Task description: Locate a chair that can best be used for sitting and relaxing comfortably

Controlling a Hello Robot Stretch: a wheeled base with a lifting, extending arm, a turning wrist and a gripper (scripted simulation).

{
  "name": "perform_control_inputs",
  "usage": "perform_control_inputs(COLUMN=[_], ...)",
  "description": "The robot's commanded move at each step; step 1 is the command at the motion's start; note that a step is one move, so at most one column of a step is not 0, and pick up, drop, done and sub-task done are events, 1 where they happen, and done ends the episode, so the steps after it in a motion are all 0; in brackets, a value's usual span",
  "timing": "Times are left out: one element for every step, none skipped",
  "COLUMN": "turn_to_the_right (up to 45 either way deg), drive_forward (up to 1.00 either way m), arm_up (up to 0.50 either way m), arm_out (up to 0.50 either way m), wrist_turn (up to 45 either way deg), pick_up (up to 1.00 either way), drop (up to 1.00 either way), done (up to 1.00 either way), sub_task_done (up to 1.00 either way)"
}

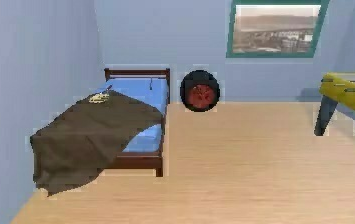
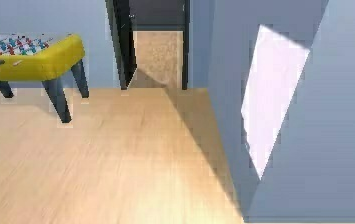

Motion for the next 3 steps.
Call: perform_control_inputs(turn_to_the_right=[-45.0, -45.0, -45.0], drive_forward=[0.0, 0.0, 0.0], arm_up=[0.0, 0.0, 0.0], arm_out=[0.0, 0.0, 0.0], wrist_turn=[0.0, 0.0, 0.0], pick_up=[0.0, 0.0, 0.0], drop=[0.0, 0.0, 0.0], done=[0.0, 0.0, 0.0], sub_task_done=[0.0, 0.0, 0.0])
